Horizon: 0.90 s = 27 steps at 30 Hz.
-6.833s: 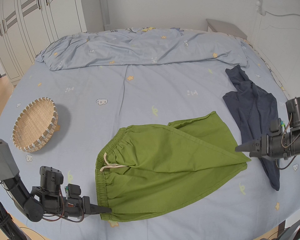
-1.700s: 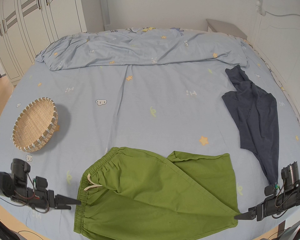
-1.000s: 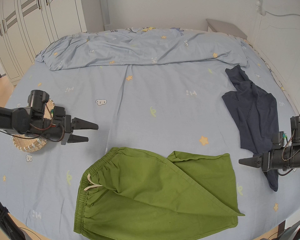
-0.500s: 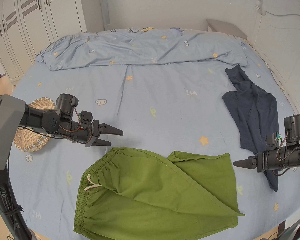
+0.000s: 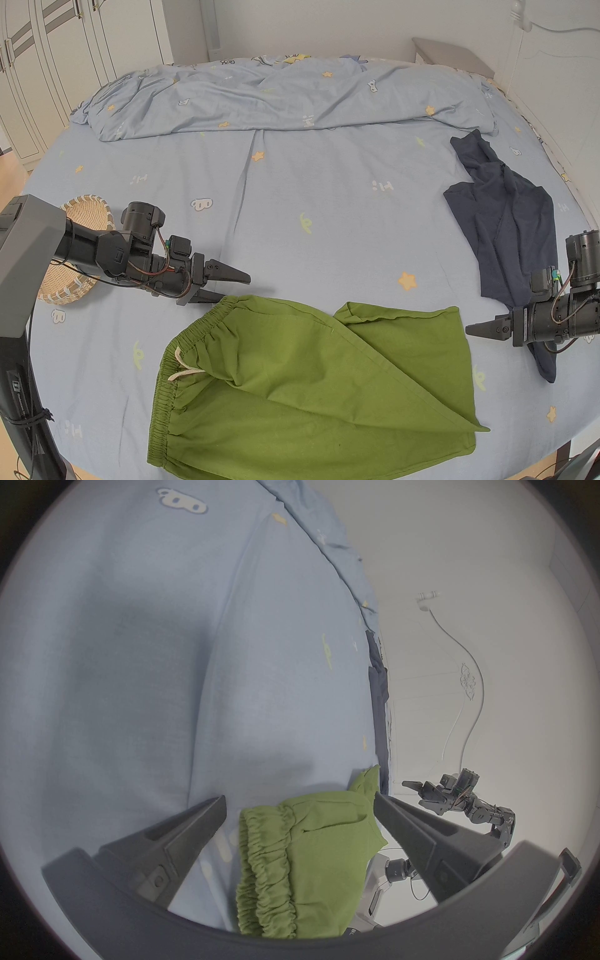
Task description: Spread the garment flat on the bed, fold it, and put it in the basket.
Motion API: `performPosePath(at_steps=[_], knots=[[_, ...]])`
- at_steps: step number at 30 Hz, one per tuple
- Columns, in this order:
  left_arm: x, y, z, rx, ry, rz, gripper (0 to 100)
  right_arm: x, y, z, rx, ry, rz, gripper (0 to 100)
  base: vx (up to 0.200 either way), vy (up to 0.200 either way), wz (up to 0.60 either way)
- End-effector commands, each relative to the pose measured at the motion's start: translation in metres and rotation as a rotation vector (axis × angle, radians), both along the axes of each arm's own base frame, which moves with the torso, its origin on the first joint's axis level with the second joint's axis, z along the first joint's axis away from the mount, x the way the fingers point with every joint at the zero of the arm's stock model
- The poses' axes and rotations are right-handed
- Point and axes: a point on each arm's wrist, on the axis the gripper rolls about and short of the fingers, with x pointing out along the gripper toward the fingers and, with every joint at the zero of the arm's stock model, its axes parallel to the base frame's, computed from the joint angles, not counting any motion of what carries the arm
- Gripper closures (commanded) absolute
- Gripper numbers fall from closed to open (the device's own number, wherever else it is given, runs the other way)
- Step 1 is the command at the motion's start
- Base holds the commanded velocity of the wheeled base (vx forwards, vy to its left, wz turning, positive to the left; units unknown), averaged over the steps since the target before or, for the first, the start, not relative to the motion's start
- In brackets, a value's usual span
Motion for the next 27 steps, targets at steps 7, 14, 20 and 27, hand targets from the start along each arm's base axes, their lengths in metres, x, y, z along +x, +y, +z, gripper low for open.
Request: performPosePath(at_steps=[7, 14, 20, 27], knots=[[-0.012, -0.009, -0.012, 0.013, 0.051, -0.028, 100, 0.0, 0.0, 0.0, 0.001, -0.001, -0.001, 0, 0.0, 0.0, 0.0], [-0.016, -0.008, -0.016, 0.031, 0.034, -0.05, 100, 0.0, 0.0, 0.0, 0.002, -0.001, 0.0, 0, 0.0, 0.0, 0.0], [-0.021, -0.006, 0.002, 0.027, -0.014, -0.05, 100, 0.0, -0.001, 0.0, 0.002, 0.003, -0.001, 0, 0.0, 0.0, 0.0], [-0.032, -0.001, 0.031, 0.015, -0.08, -0.035, 100, -0.005, -0.004, -0.007, 0.003, 0.034, -0.009, 0, 0.0, 0.0, 0.0]])
